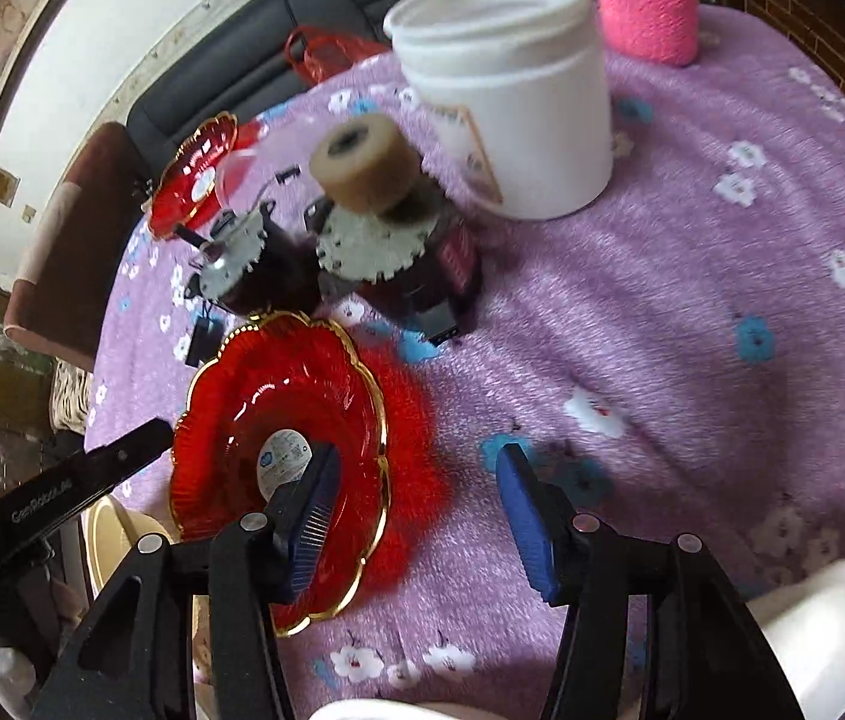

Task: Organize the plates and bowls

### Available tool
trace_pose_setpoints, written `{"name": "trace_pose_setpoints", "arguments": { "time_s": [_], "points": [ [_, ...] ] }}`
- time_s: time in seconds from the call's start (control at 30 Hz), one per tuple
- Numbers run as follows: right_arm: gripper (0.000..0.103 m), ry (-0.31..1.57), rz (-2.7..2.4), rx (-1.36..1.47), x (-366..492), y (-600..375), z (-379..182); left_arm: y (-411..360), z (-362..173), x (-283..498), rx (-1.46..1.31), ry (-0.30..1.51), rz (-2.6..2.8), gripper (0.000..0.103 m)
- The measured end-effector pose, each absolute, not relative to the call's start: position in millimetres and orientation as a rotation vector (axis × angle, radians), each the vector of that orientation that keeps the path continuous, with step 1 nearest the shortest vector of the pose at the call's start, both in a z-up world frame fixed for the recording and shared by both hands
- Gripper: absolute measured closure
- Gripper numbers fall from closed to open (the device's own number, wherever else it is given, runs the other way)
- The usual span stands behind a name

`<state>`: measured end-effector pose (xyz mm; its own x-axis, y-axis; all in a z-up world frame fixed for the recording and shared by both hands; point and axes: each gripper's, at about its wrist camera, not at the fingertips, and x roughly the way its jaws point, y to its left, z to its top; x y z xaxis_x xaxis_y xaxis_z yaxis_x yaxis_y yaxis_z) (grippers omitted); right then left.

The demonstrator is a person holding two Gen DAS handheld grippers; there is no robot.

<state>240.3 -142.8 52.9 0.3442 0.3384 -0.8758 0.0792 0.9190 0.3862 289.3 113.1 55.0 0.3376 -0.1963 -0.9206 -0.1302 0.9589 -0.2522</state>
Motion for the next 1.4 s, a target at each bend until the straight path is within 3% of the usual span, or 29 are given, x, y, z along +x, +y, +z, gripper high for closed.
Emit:
{"name": "trace_pose_setpoints", "arguments": {
  "time_s": [0.33, 0.37, 0.4, 0.47, 0.53, 0.67, 0.93, 0.97, 1.0, 1.03, 1.4],
  "points": [
    [0.046, 1.239, 0.196, 0.375, 245, -126, 41, 99, 44, 304, -0.291, 1.255, -0.125, 0.078],
    [0.05, 1.239, 0.196, 0.373, 245, -126, 41, 102, 48, 304, -0.311, 1.238, -0.136, 0.072],
    [0.054, 1.241, 0.201, 0.372, 246, -124, 39, 105, 53, 303, -0.325, 1.219, -0.141, 0.058],
    [0.083, 1.25, 0.213, 0.371, 246, -123, 37, 110, 59, 304, -0.319, 1.189, -0.112, 0.04],
    [0.089, 1.241, 0.224, 0.374, 246, -120, 36, 115, 61, 305, -0.314, 1.174, -0.093, 0.039],
    [0.09, 1.221, 0.218, 0.35, 244, -119, 39, 129, 64, 304, -0.381, 1.14, -0.119, 0.039],
    [0.09, 1.234, 0.208, 0.382, 244, -133, 37, 102, 28, 318, -0.309, 1.306, -0.1, 0.039],
    [0.09, 1.236, 0.211, 0.39, 245, -133, 36, 96, 25, 318, -0.287, 1.324, -0.098, 0.04],
    [0.09, 1.238, 0.213, 0.397, 246, -133, 35, 89, 27, 318, -0.237, 1.316, -0.093, 0.05],
    [0.09, 1.238, 0.213, 0.404, 247, -133, 34, 80, 27, 316, -0.207, 1.33, -0.122, 0.054],
    [0.09, 1.156, 0.224, 0.438, 224, -142, 71, 80, 64, 274, -0.235, 1.216, -0.084, 0.054]
  ]
}}
